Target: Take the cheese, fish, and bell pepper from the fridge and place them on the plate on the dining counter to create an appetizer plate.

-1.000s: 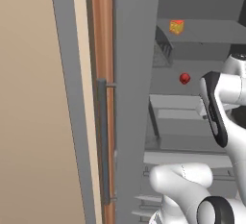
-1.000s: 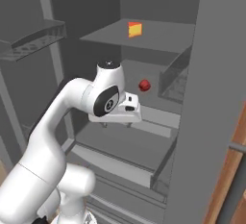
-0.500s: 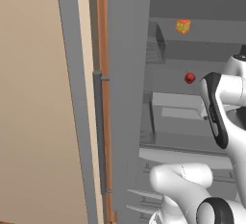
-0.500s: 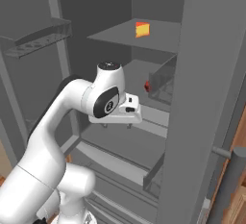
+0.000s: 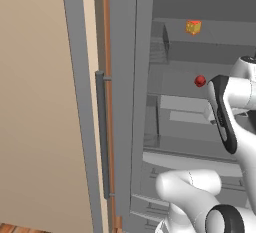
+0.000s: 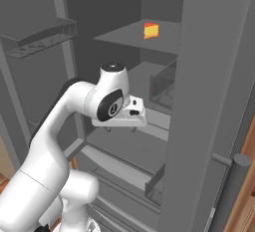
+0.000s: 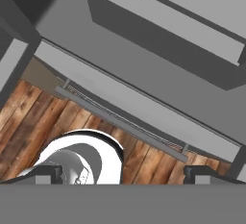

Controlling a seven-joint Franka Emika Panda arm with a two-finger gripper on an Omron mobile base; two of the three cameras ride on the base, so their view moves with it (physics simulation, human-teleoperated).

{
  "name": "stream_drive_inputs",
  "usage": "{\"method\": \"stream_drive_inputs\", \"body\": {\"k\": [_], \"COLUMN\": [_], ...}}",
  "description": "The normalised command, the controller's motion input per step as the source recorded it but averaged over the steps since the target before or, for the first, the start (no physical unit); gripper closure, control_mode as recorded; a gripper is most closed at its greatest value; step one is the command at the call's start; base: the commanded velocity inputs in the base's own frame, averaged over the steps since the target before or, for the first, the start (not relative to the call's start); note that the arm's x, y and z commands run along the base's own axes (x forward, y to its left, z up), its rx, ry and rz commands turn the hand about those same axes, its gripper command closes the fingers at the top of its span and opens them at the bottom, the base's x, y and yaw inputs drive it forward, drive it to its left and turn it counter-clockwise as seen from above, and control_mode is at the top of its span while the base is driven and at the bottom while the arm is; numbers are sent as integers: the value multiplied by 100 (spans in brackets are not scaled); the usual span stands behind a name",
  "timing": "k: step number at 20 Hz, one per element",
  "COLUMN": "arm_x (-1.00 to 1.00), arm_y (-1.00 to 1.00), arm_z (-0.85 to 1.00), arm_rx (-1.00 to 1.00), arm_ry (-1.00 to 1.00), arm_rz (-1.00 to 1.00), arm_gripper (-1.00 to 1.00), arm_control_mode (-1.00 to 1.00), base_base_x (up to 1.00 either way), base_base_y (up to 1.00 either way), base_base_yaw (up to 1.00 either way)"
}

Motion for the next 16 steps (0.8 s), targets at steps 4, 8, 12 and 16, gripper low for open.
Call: {"method": "stream_drive_inputs", "body": {"k": [4, 8, 12, 16], "arm_x": [-2, -2, 0, 1], "arm_y": [-6, -1, 0, 6], "arm_z": [7, 44, 63, 64], "arm_rx": [0, 0, 0, 0], "arm_ry": [-2, -17, -32, -37], "arm_rz": [0, 0, 0, 0], "arm_gripper": [-100, -100, -100, -100], "arm_control_mode": [-100, -100, -100, -100], "base_base_x": [0, 0, 0, 0], "base_base_y": [0, 0, 0, 0], "base_base_yaw": [0, 0, 0, 0]}}
